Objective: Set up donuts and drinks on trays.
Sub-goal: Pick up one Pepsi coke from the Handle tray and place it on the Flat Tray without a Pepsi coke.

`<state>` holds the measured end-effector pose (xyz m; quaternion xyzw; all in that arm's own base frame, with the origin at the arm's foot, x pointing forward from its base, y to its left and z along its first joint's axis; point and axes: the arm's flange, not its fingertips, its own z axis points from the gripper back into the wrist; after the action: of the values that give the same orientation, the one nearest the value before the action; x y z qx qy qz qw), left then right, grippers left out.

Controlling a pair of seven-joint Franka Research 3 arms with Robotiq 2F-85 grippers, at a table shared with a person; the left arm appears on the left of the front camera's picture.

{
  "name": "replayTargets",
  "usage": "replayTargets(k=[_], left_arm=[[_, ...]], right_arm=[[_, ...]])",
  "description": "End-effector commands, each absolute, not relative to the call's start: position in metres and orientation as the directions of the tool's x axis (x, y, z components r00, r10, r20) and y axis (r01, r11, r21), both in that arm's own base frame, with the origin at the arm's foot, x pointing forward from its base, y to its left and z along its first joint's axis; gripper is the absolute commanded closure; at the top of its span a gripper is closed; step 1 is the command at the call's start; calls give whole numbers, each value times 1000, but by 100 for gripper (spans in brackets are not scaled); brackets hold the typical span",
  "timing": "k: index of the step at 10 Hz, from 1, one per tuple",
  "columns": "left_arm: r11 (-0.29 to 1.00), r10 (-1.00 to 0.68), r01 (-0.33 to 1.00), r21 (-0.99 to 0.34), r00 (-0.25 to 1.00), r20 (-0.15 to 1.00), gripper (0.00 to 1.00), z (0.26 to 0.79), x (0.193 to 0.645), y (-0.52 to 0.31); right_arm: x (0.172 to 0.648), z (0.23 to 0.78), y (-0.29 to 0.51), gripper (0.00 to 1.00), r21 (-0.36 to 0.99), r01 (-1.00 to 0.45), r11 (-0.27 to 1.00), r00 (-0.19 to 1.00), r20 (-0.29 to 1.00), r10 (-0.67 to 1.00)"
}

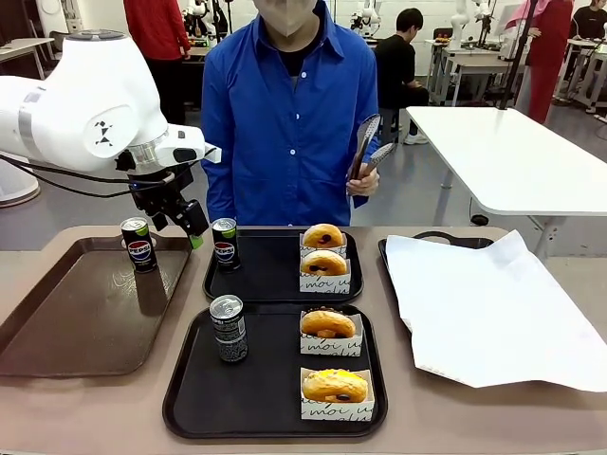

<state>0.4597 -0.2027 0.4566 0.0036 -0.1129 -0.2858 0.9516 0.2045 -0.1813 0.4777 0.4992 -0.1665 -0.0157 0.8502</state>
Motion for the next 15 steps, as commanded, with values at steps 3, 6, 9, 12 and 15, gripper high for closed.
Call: replayTargets(k=[3,6,9,12,15], left_arm=[[842,-471,524,-126,829,303,0,483,460,-180],[729,-229,430,-532,886,403,0,515,435,-82],[646,-149,278,-711,959,239,0,503,405,5],[571,41,132,-810,981,189,0,470,376,90],[453,161,124,-883,963,218,0,449,361,141]], right_arm=[[206,477,-181,0,859,-163,485,938,288,-193],[206,477,-181,0,859,-163,485,938,288,-193],[206,477,-181,0,859,-163,485,938,288,-193],[206,477,-181,0,859,-163,485,938,288,-193],[206,477,-181,0,859,-163,485,938,288,-193]])
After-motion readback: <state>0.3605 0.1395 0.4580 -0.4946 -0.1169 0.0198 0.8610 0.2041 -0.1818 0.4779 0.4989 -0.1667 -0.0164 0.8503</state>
